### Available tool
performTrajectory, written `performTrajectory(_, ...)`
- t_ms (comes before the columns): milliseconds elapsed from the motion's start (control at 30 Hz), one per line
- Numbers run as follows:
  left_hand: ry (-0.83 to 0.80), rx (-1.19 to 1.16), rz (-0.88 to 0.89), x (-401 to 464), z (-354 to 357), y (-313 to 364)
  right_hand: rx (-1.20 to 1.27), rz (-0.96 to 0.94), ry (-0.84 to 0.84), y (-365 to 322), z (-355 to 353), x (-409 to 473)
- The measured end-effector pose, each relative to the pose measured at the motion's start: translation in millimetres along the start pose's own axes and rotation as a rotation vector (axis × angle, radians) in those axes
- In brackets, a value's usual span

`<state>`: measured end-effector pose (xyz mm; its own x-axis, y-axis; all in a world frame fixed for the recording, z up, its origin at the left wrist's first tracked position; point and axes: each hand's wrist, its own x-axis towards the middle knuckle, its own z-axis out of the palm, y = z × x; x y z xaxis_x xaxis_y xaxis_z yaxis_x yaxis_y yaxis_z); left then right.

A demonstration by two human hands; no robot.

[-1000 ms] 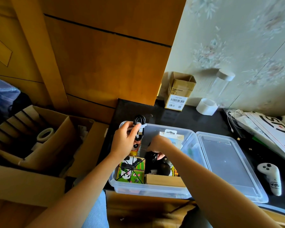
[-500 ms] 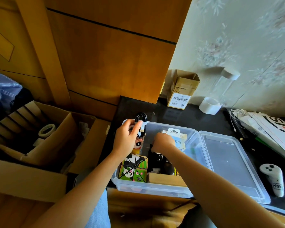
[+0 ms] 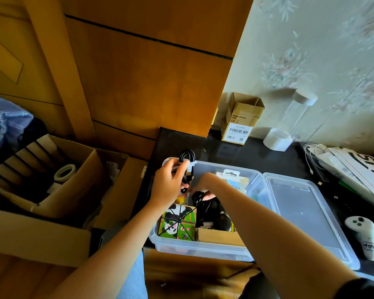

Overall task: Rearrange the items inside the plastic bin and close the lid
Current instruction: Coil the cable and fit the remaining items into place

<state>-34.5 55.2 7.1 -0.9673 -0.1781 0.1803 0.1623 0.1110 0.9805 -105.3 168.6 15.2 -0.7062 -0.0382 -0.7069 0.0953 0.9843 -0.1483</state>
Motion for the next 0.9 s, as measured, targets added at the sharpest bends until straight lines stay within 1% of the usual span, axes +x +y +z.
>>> performTrajectory(67, -0.003, 0.002, 0.005, 0.2, 0.2, -0.7, 0.037, 0.016, 0.060, 1.9, 3.1, -1.0)
performTrajectory(200, 0.000, 0.009, 0.003, -0.1, -1.2, -0.8, -0.180, 0.035, 0.363, 15.3, 21.3, -8.1)
performTrajectory(300, -0.016, -0.007, -0.015, -0.6, -1.6, 0.8, -0.309, 0.005, 0.455, 20.6, 36.5, -11.8)
performTrajectory(400, -0.005, 0.035, -0.011, -0.2, -1.0, 0.8, -0.443, -0.033, 0.520, 16.9, 40.7, -12.9)
performTrajectory(500, 0.002, 0.036, 0.001, -0.1, -1.2, -0.4, -0.554, -0.085, 0.519, 15.5, 40.2, -14.0)
performTrajectory(633, -0.001, 0.047, 0.013, 0.7, -0.8, -2.3, -0.604, -0.096, 0.490, 16.1, 31.5, -14.8)
performTrajectory(800, -0.024, 0.035, 0.008, -0.5, -0.4, -2.3, -0.869, -0.156, 0.475, 12.7, 41.7, -6.3)
performTrajectory(900, -0.018, 0.027, -0.004, -0.1, -0.6, -2.3, -0.927, -0.196, 0.461, 13.4, 51.1, -0.7)
